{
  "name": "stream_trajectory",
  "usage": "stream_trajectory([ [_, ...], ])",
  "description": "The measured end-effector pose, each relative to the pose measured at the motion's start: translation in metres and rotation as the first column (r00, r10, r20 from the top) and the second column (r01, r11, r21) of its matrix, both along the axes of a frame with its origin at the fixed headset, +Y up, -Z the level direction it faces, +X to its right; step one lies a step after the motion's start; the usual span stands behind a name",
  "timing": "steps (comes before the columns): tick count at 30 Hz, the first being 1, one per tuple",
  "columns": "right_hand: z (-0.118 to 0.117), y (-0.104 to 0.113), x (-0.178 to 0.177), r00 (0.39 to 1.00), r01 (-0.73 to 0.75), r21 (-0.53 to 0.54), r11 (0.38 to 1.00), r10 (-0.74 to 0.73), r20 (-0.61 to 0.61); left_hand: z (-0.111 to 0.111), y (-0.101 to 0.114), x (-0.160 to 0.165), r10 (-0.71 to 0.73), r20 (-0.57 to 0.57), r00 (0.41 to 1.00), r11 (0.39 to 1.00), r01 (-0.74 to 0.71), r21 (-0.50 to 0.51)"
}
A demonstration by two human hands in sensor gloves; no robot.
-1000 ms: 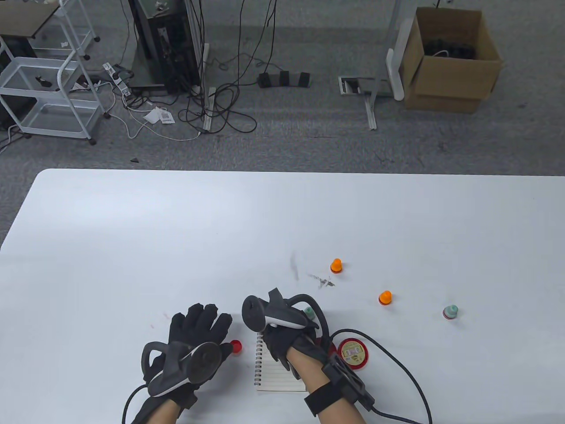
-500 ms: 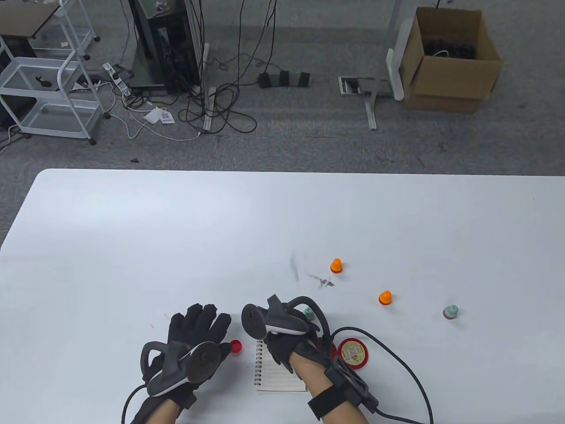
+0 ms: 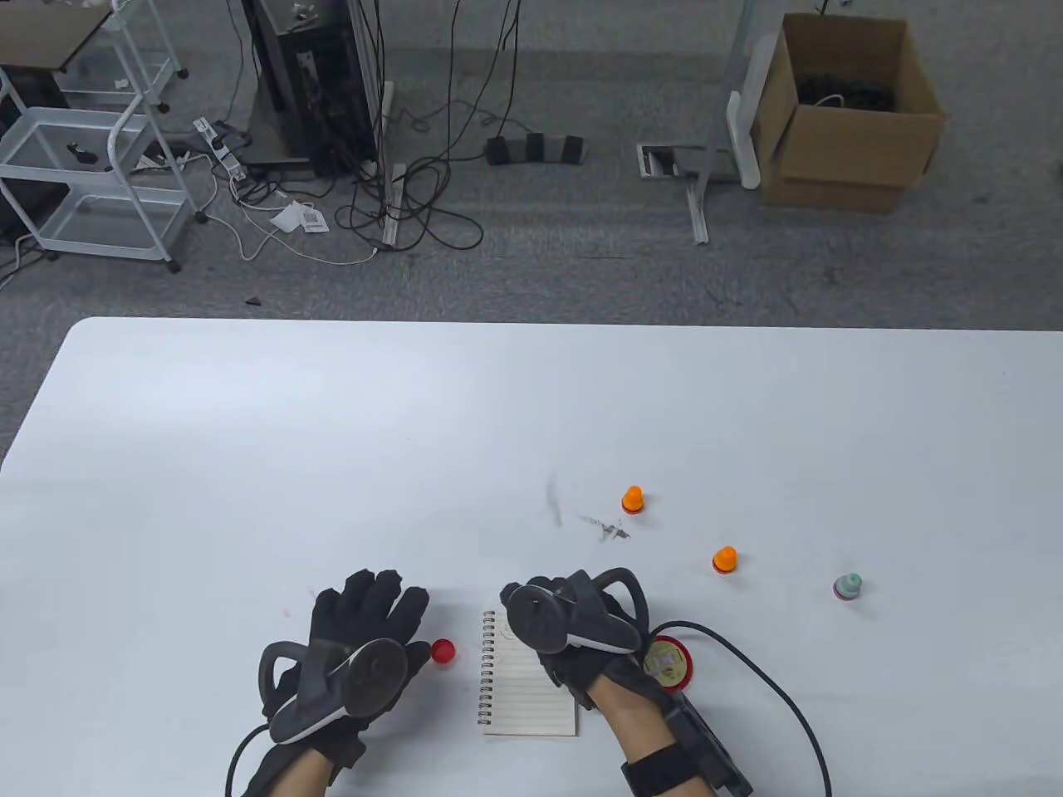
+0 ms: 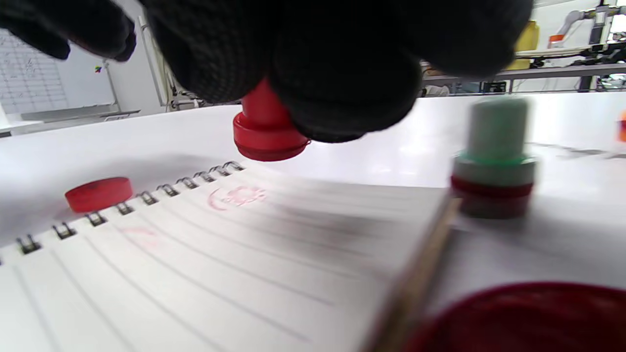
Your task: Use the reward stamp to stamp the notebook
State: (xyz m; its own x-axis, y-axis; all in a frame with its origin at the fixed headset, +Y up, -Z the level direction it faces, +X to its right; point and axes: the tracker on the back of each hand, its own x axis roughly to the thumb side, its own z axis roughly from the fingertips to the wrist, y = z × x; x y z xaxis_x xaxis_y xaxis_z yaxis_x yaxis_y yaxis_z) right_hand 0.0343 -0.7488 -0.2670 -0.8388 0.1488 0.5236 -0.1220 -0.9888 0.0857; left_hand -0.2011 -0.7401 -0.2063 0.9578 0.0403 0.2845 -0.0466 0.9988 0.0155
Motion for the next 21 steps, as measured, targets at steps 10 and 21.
stream_trajectory([
  [10,0.017,0.014,0.071,0.966,0.249,0.016,0.968,-0.249,0.073,-0.002,-0.012,0.01,-0.036,0.029,0.999,0.998,0.037,-0.049],
  [21,0.033,0.007,0.11,0.901,0.419,0.071,0.905,-0.424,0.088,-0.003,-0.028,0.027,-0.079,0.077,0.994,0.988,0.089,-0.129],
])
